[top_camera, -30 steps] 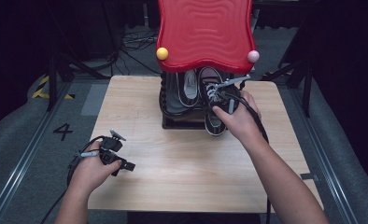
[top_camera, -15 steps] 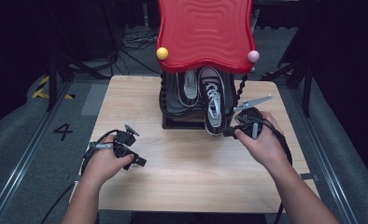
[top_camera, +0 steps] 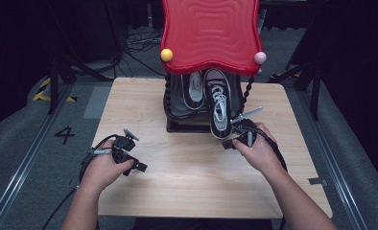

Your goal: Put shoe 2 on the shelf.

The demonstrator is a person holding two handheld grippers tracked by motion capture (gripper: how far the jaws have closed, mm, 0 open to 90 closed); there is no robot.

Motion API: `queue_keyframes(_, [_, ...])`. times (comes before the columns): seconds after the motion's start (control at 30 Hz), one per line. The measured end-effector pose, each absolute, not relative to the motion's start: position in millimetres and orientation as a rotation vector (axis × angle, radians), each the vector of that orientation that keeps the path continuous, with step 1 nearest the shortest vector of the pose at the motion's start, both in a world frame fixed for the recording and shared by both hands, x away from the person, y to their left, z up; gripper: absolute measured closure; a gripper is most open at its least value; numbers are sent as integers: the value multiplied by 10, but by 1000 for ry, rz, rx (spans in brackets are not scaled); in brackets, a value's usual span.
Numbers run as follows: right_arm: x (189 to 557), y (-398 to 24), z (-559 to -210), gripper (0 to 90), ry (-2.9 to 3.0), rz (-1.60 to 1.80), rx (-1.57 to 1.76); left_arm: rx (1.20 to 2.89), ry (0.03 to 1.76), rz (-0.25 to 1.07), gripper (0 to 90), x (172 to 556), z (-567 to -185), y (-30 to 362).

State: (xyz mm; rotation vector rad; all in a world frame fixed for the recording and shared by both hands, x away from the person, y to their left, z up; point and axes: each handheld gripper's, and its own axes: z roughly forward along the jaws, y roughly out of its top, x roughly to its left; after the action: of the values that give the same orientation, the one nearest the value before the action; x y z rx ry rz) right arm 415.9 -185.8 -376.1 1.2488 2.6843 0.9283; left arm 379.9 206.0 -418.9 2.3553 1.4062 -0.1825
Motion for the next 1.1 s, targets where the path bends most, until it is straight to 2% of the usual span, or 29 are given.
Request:
queue_keyframes(0.23, [4236, -1861, -3811, 900, 2688, 942, 1279, 2349, 1422, -184, 415, 3759, -4197, 2107])
queue_keyframes(0.6, [4194, -1758, -3690, 900, 2579, 981, 1197, 2352, 1425, -193, 413, 3754, -4205, 2084])
queue_keyframes(1.1, [4461, -1649, -3710, 900, 2518, 957, 1229, 2353, 1434, -204, 413, 3772, -4238, 2102])
